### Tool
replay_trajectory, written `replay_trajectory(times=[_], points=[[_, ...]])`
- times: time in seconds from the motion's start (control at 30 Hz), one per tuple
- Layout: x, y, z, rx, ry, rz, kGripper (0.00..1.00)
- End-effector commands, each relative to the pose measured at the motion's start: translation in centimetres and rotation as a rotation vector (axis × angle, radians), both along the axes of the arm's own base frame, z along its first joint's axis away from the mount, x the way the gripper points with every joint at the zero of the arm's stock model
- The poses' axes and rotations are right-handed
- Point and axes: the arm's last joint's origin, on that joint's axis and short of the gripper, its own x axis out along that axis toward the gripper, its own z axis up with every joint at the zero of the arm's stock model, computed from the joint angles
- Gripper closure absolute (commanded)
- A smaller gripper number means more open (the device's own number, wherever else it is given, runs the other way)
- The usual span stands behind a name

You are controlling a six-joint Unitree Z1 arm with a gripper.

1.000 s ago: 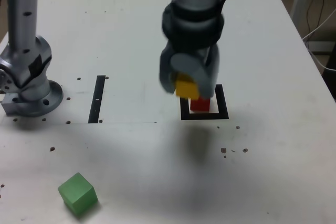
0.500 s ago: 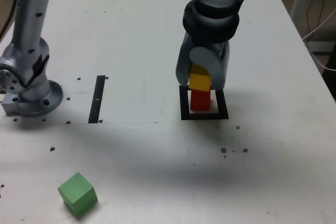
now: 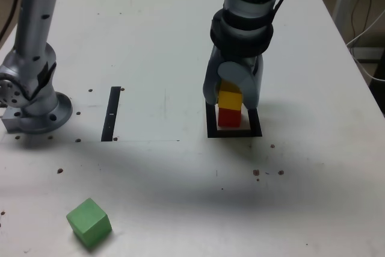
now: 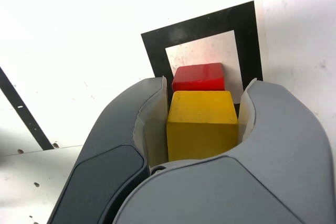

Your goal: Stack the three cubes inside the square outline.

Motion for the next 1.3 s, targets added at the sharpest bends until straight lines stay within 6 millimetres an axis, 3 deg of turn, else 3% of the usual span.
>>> replay_trajectory(times=[0.0,0.2,0.53,0.77,0.9,1.03,1.27], points=[[-0.1,0.2,0.1,-0.002,-0.006,0.002,0.72],[-0.1,0.3,-0.1,-0.002,-0.012,0.004,0.38],[-0.4,0.8,0.0,-0.025,-0.008,-0.021,0.17],[-1.6,0.9,1.5,-0.028,-0.034,-0.026,0.01],[-3.8,0.5,3.6,-0.033,-0.075,-0.047,0.01],[-7.3,-0.4,5.4,-0.045,-0.116,-0.095,0.0],[-14.3,-3.8,6.0,-0.048,-0.126,-0.126,0.0]])
